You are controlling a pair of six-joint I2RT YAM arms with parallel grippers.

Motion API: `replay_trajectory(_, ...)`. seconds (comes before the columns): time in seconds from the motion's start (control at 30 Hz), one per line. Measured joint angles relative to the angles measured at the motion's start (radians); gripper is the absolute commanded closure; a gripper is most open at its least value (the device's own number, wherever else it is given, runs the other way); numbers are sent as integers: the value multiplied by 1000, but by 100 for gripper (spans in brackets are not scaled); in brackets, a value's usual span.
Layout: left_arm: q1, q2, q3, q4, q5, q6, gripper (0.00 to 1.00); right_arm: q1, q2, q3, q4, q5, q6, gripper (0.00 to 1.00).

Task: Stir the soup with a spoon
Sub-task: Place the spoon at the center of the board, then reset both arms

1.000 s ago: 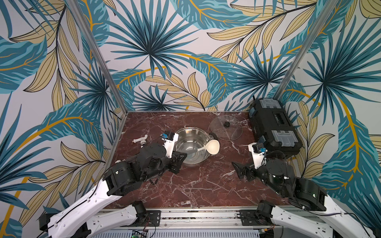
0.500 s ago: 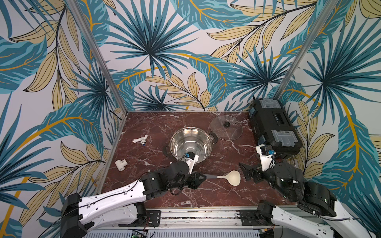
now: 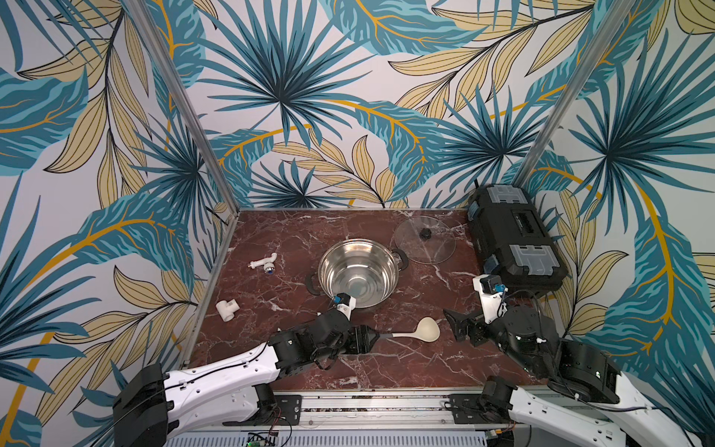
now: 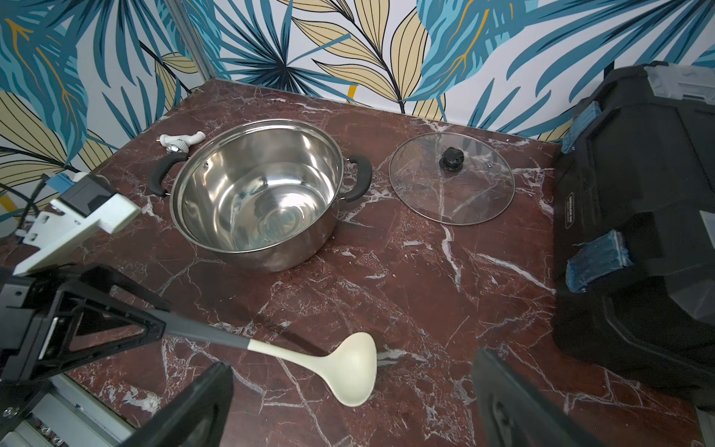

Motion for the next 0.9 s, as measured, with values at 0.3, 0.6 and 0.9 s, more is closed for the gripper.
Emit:
replay_trajectory(0.3, 161, -274, 117, -488, -298, 161, 0, 1, 23, -116, 108, 77, 11, 0)
replay_trajectory(0.6, 166, -176, 443, -609, -510, 587, 0, 1, 94, -224, 342, 181, -139, 1)
replay_trajectory(0.9, 262, -285, 115, -89, -668, 1003, 0, -337, 256, -505, 909, 137, -454, 1)
